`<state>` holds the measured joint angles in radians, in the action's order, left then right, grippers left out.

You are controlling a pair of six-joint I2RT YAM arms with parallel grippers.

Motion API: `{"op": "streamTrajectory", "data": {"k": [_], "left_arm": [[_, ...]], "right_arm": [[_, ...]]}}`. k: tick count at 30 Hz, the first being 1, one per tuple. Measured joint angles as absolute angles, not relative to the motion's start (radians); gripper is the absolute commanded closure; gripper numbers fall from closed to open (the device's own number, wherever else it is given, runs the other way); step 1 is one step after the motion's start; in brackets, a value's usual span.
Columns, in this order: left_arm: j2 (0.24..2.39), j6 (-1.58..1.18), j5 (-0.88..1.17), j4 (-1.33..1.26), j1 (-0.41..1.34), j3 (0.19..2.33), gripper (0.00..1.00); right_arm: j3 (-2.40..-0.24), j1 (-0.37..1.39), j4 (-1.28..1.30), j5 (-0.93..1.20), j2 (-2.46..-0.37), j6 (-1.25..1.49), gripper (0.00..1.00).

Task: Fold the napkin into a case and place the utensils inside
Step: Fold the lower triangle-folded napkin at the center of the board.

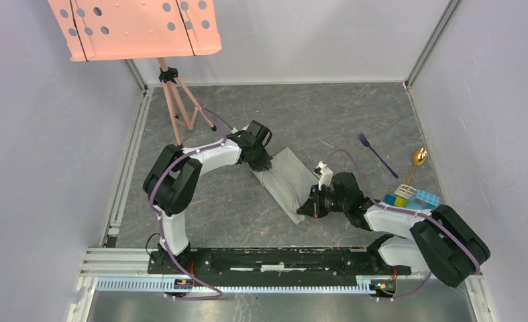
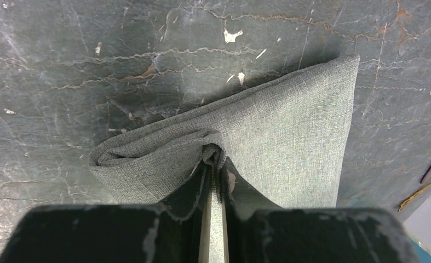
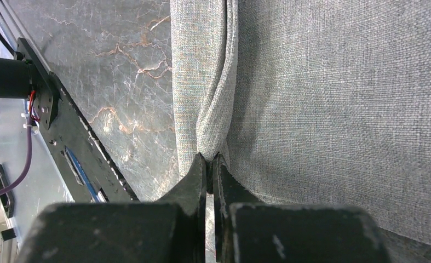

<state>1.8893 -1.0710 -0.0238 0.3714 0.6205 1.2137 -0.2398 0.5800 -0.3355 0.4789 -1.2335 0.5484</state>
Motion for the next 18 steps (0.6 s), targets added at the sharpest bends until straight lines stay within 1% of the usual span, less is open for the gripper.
{"op": "streamTrajectory", "data": {"k": [1,4,6,9,10,11,12,14,18], "left_arm": [[1.893,-1.069,-0.023,0.371,0.62,1.215,0.85],[1.901,-1.066,-0.019,0.373,0.62,1.222,0.86],[1.908,-1.065,-0.015,0.373,0.62,1.226,0.87],[1.915,-1.064,0.001,0.37,0.62,1.229,0.87],[1.917,-1.064,0.004,0.369,0.62,1.229,0.87],[1.919,-1.064,0.009,0.367,0.62,1.229,0.87],[1.92,-1.064,0.011,0.366,0.62,1.229,0.88],[1.92,-1.063,0.014,0.365,0.62,1.229,0.87],[1.92,-1.047,0.024,0.364,0.62,1.229,0.88]], "right_arm": [[-0.24,0.58,-0.336,0.479,-1.234,0.547,0.99],[-0.241,0.58,-0.335,0.482,-1.234,0.537,0.9],[-0.244,0.58,-0.329,0.482,-1.233,0.524,0.77],[-0.263,0.58,-0.292,0.472,-1.225,0.489,0.51],[-0.273,0.579,-0.274,0.466,-1.219,0.47,0.44],[-0.279,0.579,-0.262,0.459,-1.211,0.456,0.41],[-0.286,0.579,-0.253,0.452,-1.206,0.445,0.38],[-0.305,0.579,-0.244,0.439,-1.203,0.42,0.36],[-0.358,0.58,-0.234,0.417,-1.242,0.381,0.38]]}}
